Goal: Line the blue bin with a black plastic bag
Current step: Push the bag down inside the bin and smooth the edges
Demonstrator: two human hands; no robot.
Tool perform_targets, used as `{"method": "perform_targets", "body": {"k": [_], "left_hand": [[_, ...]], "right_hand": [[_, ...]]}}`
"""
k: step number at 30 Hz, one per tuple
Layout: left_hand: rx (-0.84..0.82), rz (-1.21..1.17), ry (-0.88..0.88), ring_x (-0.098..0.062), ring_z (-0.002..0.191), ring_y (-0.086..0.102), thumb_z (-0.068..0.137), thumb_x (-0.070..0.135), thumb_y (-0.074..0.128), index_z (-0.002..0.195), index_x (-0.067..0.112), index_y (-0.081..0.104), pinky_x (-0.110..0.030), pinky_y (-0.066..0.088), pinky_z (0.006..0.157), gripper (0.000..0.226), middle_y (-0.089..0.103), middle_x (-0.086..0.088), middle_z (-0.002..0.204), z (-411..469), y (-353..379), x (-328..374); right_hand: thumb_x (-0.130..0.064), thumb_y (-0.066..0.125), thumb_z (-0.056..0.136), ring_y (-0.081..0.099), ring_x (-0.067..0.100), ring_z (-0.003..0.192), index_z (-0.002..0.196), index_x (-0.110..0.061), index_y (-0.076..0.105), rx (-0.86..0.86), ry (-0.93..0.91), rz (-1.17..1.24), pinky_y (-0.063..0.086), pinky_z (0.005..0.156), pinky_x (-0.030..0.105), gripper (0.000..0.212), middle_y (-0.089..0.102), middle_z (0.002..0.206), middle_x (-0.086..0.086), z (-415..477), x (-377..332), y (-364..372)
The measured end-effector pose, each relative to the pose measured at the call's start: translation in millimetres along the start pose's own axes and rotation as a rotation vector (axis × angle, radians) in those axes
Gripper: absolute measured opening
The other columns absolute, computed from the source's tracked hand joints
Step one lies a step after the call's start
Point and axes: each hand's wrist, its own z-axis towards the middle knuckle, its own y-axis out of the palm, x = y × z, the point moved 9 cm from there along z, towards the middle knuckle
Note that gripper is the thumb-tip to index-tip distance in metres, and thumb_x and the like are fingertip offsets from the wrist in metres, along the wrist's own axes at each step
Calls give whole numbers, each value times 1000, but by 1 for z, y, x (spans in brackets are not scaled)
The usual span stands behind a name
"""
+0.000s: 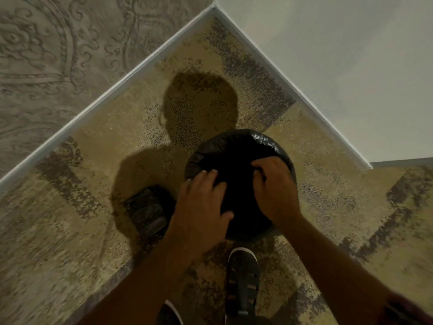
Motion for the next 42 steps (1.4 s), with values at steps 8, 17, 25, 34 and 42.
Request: {"method": "perform_targets", "body": {"k": [8, 17, 25, 34, 42], "left_hand": [[233, -993, -983, -40, 136, 56, 106, 28, 61, 163, 17, 30, -48, 52, 101, 66, 44, -14, 161, -38, 21, -51], [151, -1045, -1002, -37, 138, 54, 111, 15, 46, 166, 16, 30, -39, 51, 94, 57, 45, -15, 162, -32, 49, -50], [370, -1250, -1173, -25, 108, 57, 105, 20, 64, 159, 16, 37, -39, 49, 88, 61, 50, -14, 156, -77, 55, -40], [413, -1706, -1455, -46, 132, 60, 102, 11, 66, 156, 10, 47, -60, 54, 109, 57, 56, -23, 152, -74, 120, 17], [423, -1903, -1352, -51, 147, 44, 112, 7, 41, 166, 14, 28, -66, 40, 119, 56, 38, -24, 166, -67, 130, 11]], "right_hand": [[-14, 61, 99, 61, 32, 115, 146, -12, 41, 282, 1025, 643, 60, 90, 53, 52, 53, 139, 17, -140, 64, 5], [-18, 50, 110, 57, 31, 135, 154, -18, 47, 156, 998, 912, 51, 107, 45, 44, 60, 133, -3, -129, 68, 51], [-24, 65, 98, 63, 29, 115, 140, -11, 52, 276, 1050, 682, 57, 96, 51, 46, 62, 136, 13, -128, 95, 4], [-22, 59, 102, 57, 36, 130, 143, -3, 56, 209, 383, 135, 48, 110, 51, 46, 62, 138, 20, -17, 43, -42], [-7, 45, 105, 62, 23, 105, 129, -9, 61, 55, 312, 179, 49, 88, 37, 29, 69, 119, 11, -6, 60, -20]]}}
